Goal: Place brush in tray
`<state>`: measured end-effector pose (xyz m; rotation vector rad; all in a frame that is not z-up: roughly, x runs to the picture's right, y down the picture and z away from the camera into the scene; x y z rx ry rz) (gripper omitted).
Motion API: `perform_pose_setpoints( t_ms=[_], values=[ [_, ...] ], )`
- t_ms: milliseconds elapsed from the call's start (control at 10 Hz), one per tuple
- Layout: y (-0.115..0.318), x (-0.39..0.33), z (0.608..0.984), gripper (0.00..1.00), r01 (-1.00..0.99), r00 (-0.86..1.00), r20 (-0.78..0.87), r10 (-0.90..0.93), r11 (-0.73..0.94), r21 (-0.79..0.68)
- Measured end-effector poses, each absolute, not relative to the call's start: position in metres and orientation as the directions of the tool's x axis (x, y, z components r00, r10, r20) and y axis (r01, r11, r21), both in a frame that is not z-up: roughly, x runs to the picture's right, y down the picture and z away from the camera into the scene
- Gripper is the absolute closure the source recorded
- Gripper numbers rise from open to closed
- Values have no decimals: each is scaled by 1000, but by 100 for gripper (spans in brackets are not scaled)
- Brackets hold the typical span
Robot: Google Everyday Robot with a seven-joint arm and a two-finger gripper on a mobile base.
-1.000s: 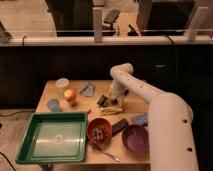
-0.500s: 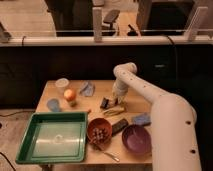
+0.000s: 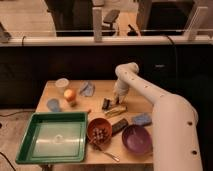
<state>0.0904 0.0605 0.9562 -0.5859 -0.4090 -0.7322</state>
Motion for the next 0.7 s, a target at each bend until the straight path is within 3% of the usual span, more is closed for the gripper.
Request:
perform_pose_setpoints(
  t_ms=[700],
  values=[
    [30, 93, 940, 100, 720, 674, 538, -507, 613, -325]
  ],
)
